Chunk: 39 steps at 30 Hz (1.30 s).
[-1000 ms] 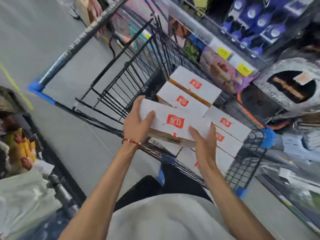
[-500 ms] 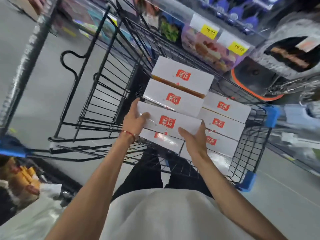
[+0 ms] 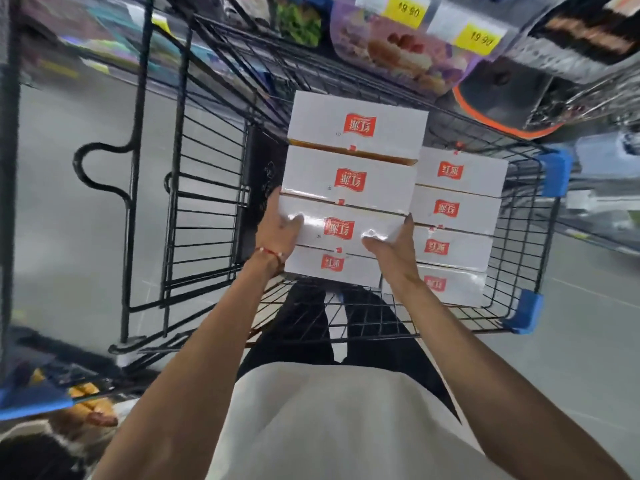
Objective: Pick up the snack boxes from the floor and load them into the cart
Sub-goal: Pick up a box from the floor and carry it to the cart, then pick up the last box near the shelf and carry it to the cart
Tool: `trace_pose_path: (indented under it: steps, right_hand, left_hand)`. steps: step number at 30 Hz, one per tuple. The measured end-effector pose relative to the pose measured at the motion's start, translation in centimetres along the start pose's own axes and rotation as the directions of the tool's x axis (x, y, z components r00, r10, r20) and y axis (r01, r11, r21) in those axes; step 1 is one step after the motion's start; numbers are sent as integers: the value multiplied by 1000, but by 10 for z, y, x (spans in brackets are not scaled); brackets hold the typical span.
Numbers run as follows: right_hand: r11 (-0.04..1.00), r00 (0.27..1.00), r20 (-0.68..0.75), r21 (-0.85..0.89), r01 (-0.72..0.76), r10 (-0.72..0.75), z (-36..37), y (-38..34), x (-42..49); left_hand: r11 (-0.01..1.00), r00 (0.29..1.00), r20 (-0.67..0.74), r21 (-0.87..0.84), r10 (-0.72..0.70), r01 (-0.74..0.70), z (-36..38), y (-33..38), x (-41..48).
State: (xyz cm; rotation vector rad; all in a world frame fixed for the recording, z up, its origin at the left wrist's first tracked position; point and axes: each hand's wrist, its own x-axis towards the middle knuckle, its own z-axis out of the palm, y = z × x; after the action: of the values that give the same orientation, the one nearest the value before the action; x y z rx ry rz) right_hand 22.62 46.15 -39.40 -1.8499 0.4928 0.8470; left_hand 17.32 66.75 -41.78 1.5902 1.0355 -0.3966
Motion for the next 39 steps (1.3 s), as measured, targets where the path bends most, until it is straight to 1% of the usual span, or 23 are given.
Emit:
trace_pose_path:
  steps: [4, 9, 14, 18, 21, 23, 25, 27, 29, 31, 33, 35, 39]
  right_hand:
    - [1000, 999, -48, -24, 16, -17, 0, -1, -2]
    - [996, 999, -44, -84, 14, -18, -2, -2, -7]
    - [995, 1000, -23, -101, 14, -16, -5, 1, -7]
    - [996, 1000, 14, -91, 26, -24, -10, 3, -8]
    - [997, 1000, 2, -73, 26, -25, -13, 5, -11]
    - [999, 999, -37, -39, 19, -21, -15, 9, -14]
    - [999, 994, -98, -12, 40, -41, -19, 15, -20]
    - [993, 978, -175, -3, 117, -116, -29, 23, -29]
    - [977, 944, -263, 16, 211, -200, -42, 31, -43]
    - [957, 904, -339, 32, 288, -261, -57, 42, -59]
    - [942, 873, -397, 59, 331, -282, -73, 56, -76]
    - [931, 859, -442, 122, 344, -259, -90, 71, -93]
    - [905, 825, -524, 213, 369, -213, -131, 110, -129]
  left_hand:
    - [1000, 1000, -4, -26, 7, -7, -1, 1, 1]
    - [997, 999, 29, -71, 18, -16, 3, 0, -4]
    - [1000, 1000, 26, -5, 6, -5, 6, 0, -3]
    - [999, 999, -25, 2, 32, -32, 10, 4, -3]
    - [999, 992, -114, 21, 48, -46, 17, 2, -4]
    - [996, 983, -169, 60, 74, -65, 22, -2, -7]
    - [987, 967, -212, 115, 138, -116, 26, 1, -17]
    - [976, 951, -233, 132, 202, -174, 34, 8, -35]
    - [968, 938, -247, 134, 242, -214, 43, 14, -57]
    - [951, 926, -223, 124, 304, -283, 53, 16, -77]
    - [934, 920, -163, 98, 355, -343, 68, 18, -96]
    - [917, 912, -103, 96, 397, -388, 86, 21, -115]
    - [851, 861, 55, 127, 506, -509, 133, 22, -162]
